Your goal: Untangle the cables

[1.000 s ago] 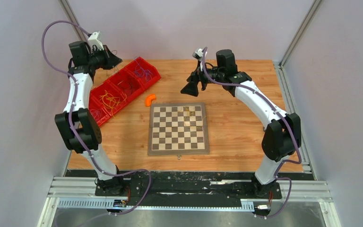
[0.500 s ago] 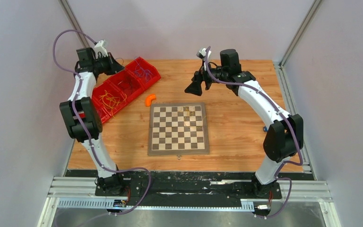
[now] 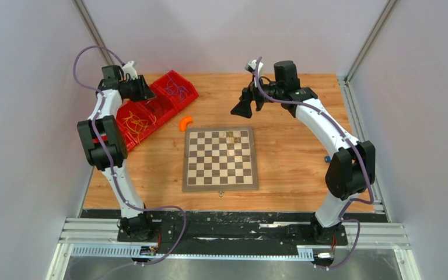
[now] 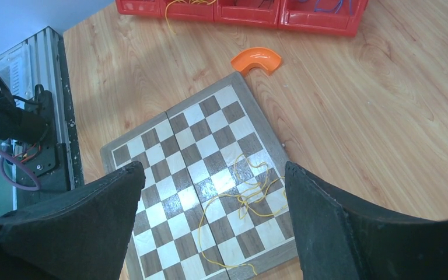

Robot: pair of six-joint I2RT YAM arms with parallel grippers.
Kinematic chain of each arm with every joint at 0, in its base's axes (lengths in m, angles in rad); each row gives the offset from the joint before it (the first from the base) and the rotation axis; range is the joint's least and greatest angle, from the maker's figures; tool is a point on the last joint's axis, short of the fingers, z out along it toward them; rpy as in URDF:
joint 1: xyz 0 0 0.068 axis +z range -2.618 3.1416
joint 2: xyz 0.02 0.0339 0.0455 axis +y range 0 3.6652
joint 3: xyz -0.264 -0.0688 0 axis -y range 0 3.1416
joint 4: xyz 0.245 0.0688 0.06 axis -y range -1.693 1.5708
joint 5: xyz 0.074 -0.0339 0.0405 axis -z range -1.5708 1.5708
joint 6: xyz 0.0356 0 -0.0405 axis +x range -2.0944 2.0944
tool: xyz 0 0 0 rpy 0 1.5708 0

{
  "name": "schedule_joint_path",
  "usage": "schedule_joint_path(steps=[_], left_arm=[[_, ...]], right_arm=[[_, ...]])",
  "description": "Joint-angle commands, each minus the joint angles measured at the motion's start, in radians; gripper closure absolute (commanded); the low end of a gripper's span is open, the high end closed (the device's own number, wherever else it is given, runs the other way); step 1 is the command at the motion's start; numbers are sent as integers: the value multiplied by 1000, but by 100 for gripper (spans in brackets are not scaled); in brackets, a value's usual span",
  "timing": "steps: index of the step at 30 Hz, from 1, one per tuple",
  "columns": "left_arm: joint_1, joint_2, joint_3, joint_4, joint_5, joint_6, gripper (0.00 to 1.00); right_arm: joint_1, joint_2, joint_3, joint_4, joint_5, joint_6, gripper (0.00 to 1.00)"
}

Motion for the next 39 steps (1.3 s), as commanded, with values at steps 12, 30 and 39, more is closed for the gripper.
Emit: schedule_joint_path(steps=[12, 30, 39], left_arm=[[-4, -198, 209, -314, -251, 275, 0], [-95, -404, -8, -337, 163, 458, 18], [-200, -532, -232, -301, 195, 437, 4]], right_arm=[[-6, -2, -13, -96, 17, -131, 11], [48, 129, 48, -301, 118, -262, 21], [162, 308, 105, -292, 353, -298, 20]])
